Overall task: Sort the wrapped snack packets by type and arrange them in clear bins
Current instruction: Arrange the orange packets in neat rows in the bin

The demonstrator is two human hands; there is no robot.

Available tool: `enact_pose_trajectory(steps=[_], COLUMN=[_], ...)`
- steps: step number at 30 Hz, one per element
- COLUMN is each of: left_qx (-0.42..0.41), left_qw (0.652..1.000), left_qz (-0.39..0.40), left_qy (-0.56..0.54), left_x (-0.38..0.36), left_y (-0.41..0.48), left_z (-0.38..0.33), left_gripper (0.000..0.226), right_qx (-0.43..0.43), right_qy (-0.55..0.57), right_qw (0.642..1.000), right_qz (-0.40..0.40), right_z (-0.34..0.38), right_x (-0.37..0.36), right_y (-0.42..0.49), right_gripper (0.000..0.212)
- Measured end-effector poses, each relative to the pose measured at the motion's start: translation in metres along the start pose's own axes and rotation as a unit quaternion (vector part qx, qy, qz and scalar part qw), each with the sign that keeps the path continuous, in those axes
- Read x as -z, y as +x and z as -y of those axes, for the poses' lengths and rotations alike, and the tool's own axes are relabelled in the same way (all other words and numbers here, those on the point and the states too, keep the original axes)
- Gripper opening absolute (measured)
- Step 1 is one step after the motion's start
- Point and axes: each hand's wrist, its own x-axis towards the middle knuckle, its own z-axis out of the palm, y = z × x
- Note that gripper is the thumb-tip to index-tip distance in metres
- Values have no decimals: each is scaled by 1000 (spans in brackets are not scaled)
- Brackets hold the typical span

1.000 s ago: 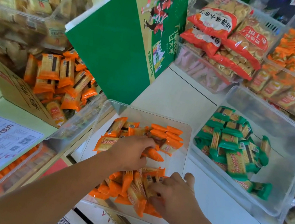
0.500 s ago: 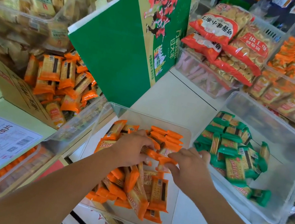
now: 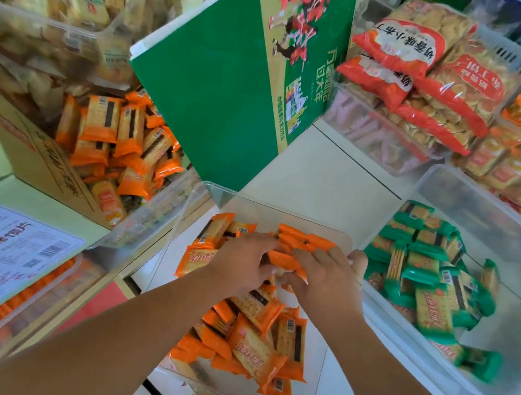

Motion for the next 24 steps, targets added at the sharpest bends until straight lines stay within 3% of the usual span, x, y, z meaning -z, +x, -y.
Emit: enact_pose_trajectory(steps=[6,11,15,18,21,24], left_qx=[34,27,-28,-82,-106,-90], left_qw=[998,994,993,993,994,994], left_qz=[18,54,55,46,35,49], left_qy=[45,93,102,71,21,-49], left_x=[1,5,4,2,-5,-13], left_y=[-18,-18,-20,-23,-21,-20], left_z=[9,13,10,6,-4,-9], left_gripper=[54,17,14,22,23,22], right_qx=[1,-27,8,41,22,36], right_qy=[-48,-53,113,247,249,200], right_qw=[997,996,993,968,965,978], right_qz=[56,72,-12,25,74,36], right_z=[5,9,0,-5,0,-1], right_x=[-6,-2,7,21,24,16], right_y=[12,15,4,-18,-36,-35], right_gripper=[26,41,24,40,45,43])
